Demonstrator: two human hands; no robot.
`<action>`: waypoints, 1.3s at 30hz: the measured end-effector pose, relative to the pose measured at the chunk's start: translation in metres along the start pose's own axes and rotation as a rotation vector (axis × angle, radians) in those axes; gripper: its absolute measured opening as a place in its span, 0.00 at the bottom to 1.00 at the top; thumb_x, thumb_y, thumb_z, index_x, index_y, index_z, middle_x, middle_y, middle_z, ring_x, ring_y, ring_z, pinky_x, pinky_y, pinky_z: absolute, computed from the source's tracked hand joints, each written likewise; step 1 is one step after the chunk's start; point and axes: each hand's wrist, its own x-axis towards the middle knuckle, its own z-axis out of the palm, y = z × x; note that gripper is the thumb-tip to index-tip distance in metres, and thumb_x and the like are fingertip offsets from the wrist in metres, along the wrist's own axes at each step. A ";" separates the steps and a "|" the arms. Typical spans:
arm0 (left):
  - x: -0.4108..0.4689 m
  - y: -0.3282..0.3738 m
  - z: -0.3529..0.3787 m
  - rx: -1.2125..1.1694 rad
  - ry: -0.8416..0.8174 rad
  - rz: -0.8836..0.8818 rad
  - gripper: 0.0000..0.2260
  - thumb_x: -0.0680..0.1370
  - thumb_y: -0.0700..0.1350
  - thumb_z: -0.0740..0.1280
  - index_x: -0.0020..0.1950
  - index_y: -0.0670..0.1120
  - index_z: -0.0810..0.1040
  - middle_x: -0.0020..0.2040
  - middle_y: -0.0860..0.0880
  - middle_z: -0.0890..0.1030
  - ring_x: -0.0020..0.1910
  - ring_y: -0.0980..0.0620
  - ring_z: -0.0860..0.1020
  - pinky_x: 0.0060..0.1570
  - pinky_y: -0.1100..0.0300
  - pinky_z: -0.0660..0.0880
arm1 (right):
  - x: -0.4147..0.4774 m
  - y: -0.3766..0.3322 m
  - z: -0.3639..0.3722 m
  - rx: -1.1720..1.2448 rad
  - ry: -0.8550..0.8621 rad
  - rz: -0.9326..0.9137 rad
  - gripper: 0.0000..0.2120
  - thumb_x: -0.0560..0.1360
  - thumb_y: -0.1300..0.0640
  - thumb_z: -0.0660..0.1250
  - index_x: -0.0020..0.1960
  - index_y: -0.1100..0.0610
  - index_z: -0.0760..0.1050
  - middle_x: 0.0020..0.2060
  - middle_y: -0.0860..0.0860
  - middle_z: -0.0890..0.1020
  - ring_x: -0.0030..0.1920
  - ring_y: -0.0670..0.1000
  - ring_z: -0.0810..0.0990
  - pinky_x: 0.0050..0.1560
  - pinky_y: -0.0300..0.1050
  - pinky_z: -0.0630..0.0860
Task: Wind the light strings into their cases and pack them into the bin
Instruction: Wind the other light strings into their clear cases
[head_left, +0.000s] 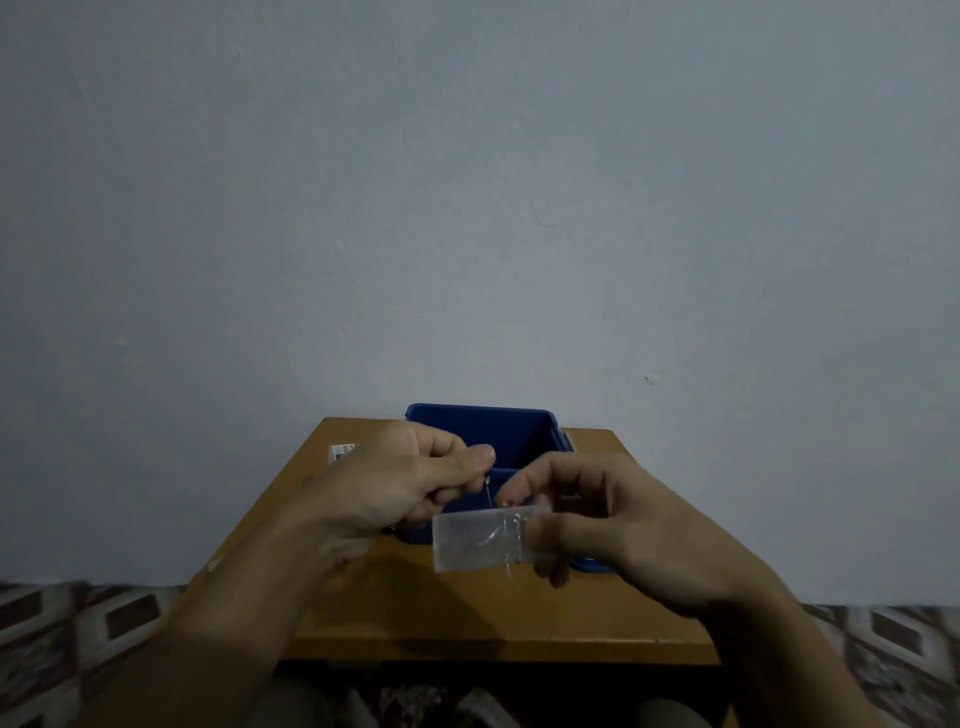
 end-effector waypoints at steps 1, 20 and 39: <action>-0.001 0.003 0.001 0.038 0.030 0.006 0.14 0.73 0.55 0.71 0.34 0.47 0.82 0.28 0.49 0.72 0.24 0.56 0.65 0.25 0.65 0.62 | 0.001 0.000 0.001 -0.084 0.041 0.009 0.06 0.79 0.62 0.68 0.54 0.55 0.80 0.42 0.56 0.82 0.38 0.53 0.81 0.41 0.46 0.81; -0.031 -0.008 0.055 -0.119 0.430 0.137 0.02 0.80 0.45 0.67 0.50 0.48 0.78 0.32 0.49 0.81 0.22 0.61 0.71 0.26 0.66 0.66 | 0.009 0.009 0.022 -0.329 0.602 -0.206 0.08 0.78 0.57 0.68 0.56 0.47 0.78 0.41 0.45 0.80 0.39 0.45 0.79 0.36 0.37 0.75; -0.019 -0.018 0.037 -0.365 0.167 0.054 0.06 0.80 0.42 0.66 0.55 0.41 0.79 0.28 0.47 0.71 0.20 0.56 0.59 0.21 0.64 0.56 | 0.007 0.014 0.011 0.111 0.352 -0.146 0.14 0.80 0.62 0.66 0.62 0.48 0.80 0.36 0.49 0.81 0.39 0.52 0.84 0.47 0.50 0.83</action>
